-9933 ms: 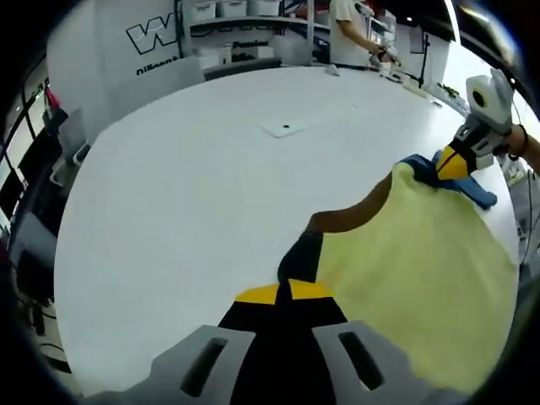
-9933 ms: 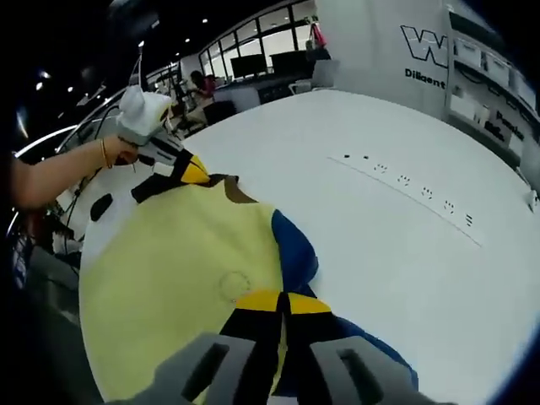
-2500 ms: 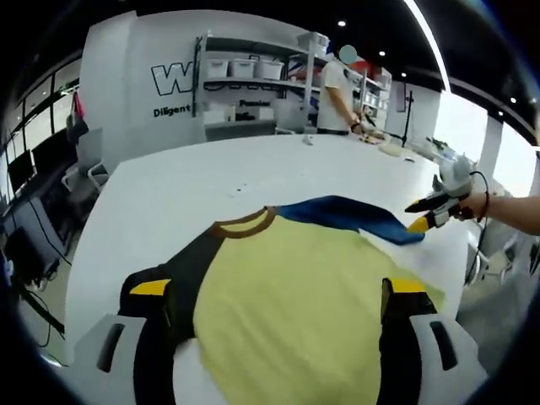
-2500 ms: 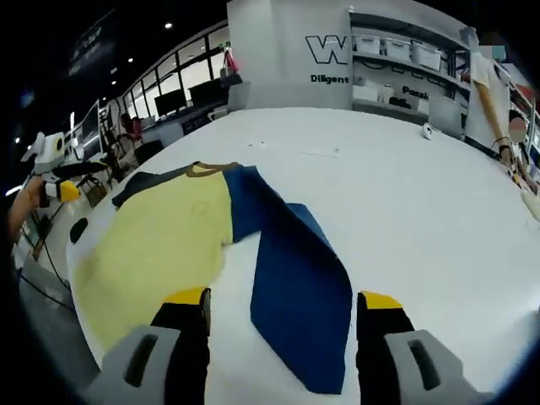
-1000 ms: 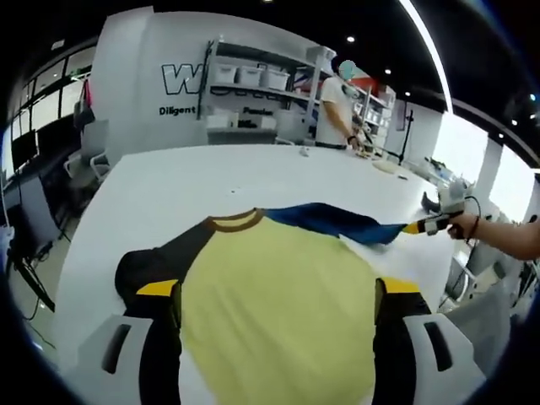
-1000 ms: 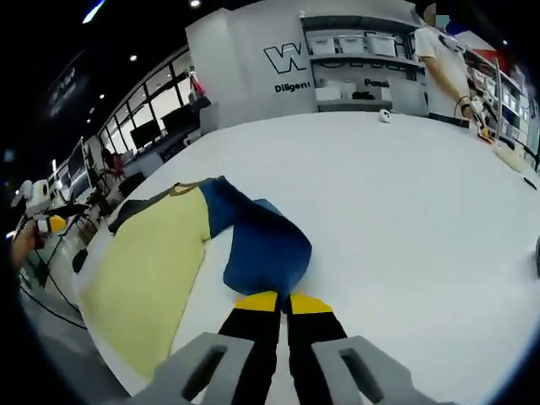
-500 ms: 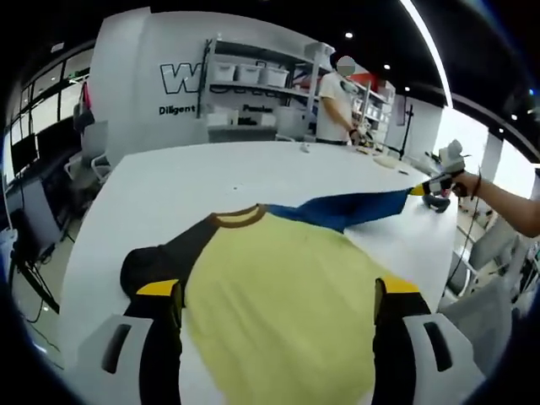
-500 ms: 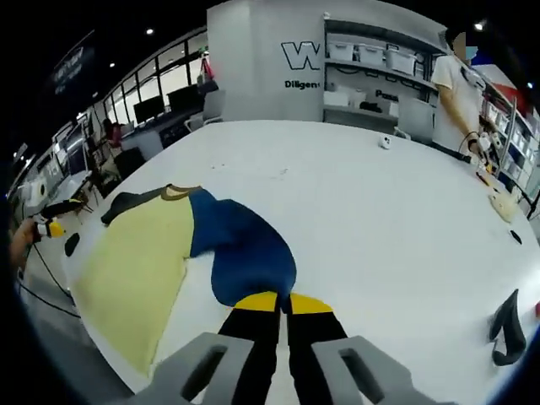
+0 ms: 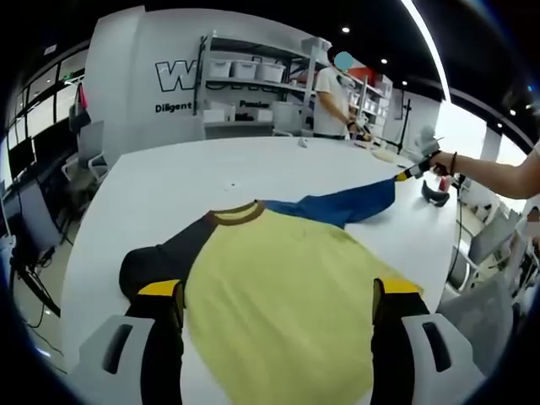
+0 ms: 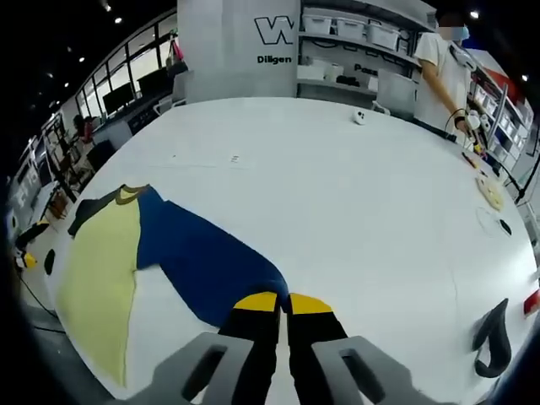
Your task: Fold the garment on the visible template until the final outline fits inside the template.
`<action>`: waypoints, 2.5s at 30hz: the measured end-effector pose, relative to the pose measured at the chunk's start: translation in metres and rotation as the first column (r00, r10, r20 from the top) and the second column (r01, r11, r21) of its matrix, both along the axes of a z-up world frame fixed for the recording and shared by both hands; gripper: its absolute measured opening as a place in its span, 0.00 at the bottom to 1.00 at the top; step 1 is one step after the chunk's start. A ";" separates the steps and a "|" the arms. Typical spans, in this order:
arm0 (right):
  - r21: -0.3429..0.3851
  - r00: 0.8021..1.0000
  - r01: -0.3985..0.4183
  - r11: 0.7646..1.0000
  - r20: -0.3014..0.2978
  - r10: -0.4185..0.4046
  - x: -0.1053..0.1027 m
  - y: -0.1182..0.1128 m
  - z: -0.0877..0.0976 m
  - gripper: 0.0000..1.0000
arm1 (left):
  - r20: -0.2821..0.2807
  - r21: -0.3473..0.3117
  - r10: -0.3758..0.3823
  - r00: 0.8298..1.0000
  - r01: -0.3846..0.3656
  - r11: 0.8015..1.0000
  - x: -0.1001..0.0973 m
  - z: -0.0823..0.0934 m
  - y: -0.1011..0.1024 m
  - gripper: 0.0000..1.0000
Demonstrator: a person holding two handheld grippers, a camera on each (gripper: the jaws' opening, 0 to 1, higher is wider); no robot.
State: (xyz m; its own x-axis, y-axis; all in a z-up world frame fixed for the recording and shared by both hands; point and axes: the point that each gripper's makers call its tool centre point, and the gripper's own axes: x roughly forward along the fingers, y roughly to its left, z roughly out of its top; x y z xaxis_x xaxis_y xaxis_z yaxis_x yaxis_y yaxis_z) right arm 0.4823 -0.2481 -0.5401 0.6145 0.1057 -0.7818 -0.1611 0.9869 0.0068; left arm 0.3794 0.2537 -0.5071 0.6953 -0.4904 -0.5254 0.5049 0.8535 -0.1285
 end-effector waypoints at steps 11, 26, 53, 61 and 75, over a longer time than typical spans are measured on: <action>-0.027 0.990 0.087 0.996 0.117 -0.084 0.035 -0.036 0.010 0.17 | 0.001 0.019 -0.008 1.000 0.008 1.000 0.004 -0.001 -0.002 0.91; 0.091 0.993 0.117 0.989 0.013 -0.118 -0.003 -0.003 -0.058 0.47 | -0.002 0.034 -0.005 1.000 0.005 0.999 0.000 -0.002 0.003 0.92; 0.003 0.979 0.203 0.979 0.007 -0.203 -0.005 -0.001 -0.096 0.00 | -0.004 0.065 0.059 0.998 -0.059 0.996 -0.011 -0.008 0.020 0.92; 0.002 0.978 0.209 0.978 -0.011 -0.209 -0.009 -0.014 -0.086 0.00 | 0.000 0.061 0.051 0.999 -0.051 0.997 -0.012 -0.006 0.019 0.93; 0.071 0.954 0.295 0.953 0.028 -0.297 -0.016 -0.041 -0.078 0.00 | -0.005 0.061 0.056 0.998 -0.056 0.997 -0.013 -0.007 0.020 0.92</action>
